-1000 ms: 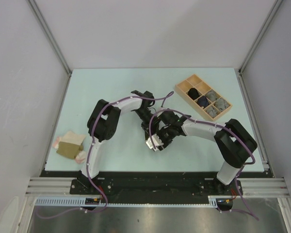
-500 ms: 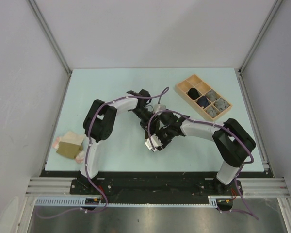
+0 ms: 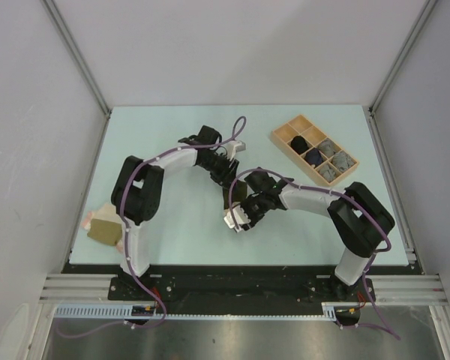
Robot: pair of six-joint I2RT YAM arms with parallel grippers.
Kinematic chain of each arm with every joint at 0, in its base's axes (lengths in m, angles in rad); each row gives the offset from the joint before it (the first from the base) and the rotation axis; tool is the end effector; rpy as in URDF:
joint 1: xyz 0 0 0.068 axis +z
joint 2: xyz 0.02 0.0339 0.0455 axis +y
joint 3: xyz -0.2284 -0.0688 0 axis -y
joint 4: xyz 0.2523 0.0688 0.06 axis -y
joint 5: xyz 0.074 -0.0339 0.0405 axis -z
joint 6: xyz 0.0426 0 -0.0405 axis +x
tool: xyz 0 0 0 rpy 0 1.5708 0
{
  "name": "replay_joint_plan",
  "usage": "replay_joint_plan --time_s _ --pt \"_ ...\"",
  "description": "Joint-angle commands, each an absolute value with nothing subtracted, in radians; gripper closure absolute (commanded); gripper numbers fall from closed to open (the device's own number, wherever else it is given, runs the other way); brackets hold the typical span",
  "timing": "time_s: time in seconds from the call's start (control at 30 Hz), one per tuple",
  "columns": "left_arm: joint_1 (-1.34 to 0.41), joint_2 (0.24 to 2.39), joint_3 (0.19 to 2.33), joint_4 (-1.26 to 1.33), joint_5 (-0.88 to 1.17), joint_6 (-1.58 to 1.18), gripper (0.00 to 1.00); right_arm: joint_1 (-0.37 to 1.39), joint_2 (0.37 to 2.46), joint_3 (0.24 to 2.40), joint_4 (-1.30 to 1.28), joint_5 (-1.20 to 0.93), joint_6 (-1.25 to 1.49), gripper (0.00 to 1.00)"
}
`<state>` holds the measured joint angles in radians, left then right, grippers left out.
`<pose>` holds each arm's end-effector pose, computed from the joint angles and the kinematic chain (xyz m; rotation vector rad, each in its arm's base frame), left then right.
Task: Roll the underwear
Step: Roll the underwear to the center of the board.
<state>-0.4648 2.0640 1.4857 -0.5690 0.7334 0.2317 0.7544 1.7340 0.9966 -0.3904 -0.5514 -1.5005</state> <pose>0.3587 -0.2118 0.1307 1.0958 2.3853 -1.0633 0.2263 0.2433 0.1140 -2.3264 0.9284 0.4534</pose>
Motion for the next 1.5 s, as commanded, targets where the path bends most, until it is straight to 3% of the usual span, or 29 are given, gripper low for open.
replay_joint_plan --time_s 0.0,0.43,0.8,1.13,1.3,1.47 --pt "-0.465 2.014 1.465 -0.5 0.635 0.222 0.55 0.703 1.772 0.969 -0.419 -0.465 -1.45 0.58" --pt "-0.469 2.062 1.456 -0.496 0.546 0.198 0.57 0.687 1.812 0.989 -0.385 -0.423 -1.384 0.57" --pt "-0.446 1.875 1.352 -0.313 0.494 0.097 0.54 0.69 1.873 1.034 -0.399 -0.359 -1.318 0.56" --pt "-0.342 1.558 1.085 -0.042 0.384 0.005 0.49 0.695 1.924 1.13 -0.543 -0.382 -1.296 0.79" --pt "-0.31 1.347 0.855 0.144 0.33 -0.047 0.33 0.673 1.939 1.227 -0.666 -0.478 -1.259 0.84" --pt "-0.262 1.175 0.677 0.302 0.428 -0.121 0.31 0.657 1.97 1.321 -0.802 -0.561 -1.229 0.86"
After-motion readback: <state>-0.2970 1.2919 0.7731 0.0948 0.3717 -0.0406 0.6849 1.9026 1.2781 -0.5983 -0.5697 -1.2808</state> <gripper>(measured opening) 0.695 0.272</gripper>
